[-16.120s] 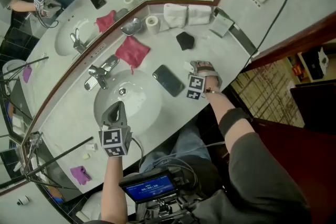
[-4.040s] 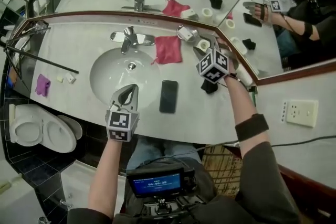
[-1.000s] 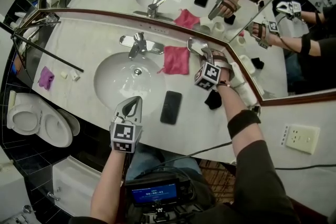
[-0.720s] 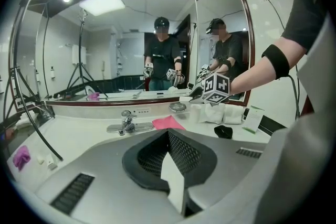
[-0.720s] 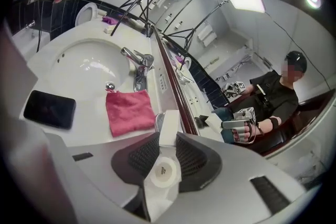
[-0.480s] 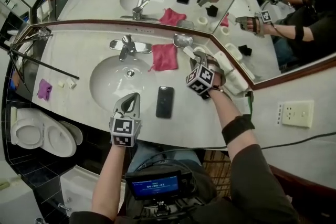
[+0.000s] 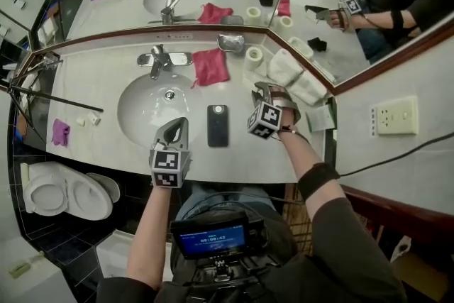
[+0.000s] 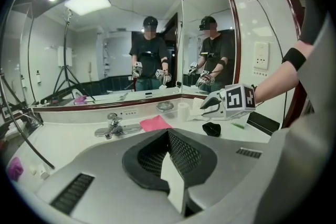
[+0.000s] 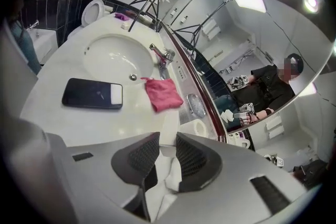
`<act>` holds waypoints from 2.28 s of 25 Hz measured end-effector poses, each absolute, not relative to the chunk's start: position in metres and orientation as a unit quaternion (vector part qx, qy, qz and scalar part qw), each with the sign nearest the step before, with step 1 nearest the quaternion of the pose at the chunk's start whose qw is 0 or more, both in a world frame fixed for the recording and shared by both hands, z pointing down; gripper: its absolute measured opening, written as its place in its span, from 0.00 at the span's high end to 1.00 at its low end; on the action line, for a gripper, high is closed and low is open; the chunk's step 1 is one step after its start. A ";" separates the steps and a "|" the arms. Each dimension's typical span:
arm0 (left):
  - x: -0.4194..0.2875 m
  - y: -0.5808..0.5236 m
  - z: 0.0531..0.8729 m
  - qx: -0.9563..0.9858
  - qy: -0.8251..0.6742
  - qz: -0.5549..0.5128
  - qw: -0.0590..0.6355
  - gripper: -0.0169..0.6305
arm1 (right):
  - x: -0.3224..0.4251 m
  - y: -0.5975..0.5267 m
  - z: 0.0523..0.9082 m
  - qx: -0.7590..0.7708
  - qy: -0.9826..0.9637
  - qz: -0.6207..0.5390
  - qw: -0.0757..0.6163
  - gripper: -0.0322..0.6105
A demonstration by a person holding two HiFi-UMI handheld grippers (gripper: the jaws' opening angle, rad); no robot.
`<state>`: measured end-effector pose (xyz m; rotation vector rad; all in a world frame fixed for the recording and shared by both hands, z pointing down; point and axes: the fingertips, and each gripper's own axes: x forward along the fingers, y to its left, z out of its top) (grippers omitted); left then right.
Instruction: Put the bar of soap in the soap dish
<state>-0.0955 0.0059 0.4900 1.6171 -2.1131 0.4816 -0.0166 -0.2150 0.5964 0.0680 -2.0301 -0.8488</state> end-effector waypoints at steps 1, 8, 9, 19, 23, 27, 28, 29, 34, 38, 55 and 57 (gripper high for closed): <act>-0.094 0.006 0.490 0.585 -0.761 0.175 0.217 0.97 | -0.012 -0.209 0.601 0.023 -0.820 -0.347 0.455 0.77; -0.086 0.005 0.491 0.592 -0.754 0.185 0.217 0.97 | 0.016 -0.170 0.635 -0.009 -0.805 -0.364 0.468 0.77; -0.085 0.005 0.491 0.593 -0.753 0.186 0.217 0.97 | 0.020 -0.165 0.639 -0.013 -0.804 -0.363 0.471 0.77; -0.079 -0.008 0.491 0.604 -0.743 0.191 0.214 0.97 | 0.052 -0.140 0.674 -0.030 -0.789 -0.367 0.492 0.77; -0.081 -0.011 0.489 0.606 -0.742 0.192 0.211 0.97 | 0.054 -0.138 0.682 -0.042 -0.784 -0.371 0.497 0.77; -0.082 -0.013 0.493 0.607 -0.740 0.196 0.214 0.97 | 0.051 -0.128 0.689 -0.073 -0.783 -0.383 0.484 0.75; -0.081 -0.013 0.495 0.608 -0.739 0.196 0.215 0.97 | 0.052 -0.124 0.692 -0.081 -0.784 -0.383 0.482 0.74; -0.080 -0.014 0.495 0.608 -0.738 0.196 0.216 0.97 | 0.053 -0.121 0.693 -0.088 -0.784 -0.381 0.482 0.73; -0.078 -0.019 0.495 0.614 -0.734 0.195 0.216 0.97 | 0.062 -0.112 0.702 -0.113 -0.785 -0.366 0.488 0.65; -0.076 -0.022 0.494 0.619 -0.731 0.193 0.213 0.97 | 0.066 -0.110 0.697 -0.115 -0.790 -0.356 0.486 0.65; -0.064 -0.035 0.489 0.632 -0.724 0.183 0.208 0.97 | 0.090 -0.185 0.634 0.044 -0.844 -0.260 0.468 0.86; -0.065 -0.035 0.489 0.632 -0.724 0.181 0.207 0.97 | 0.095 -0.195 0.627 0.065 -0.848 -0.250 0.463 0.91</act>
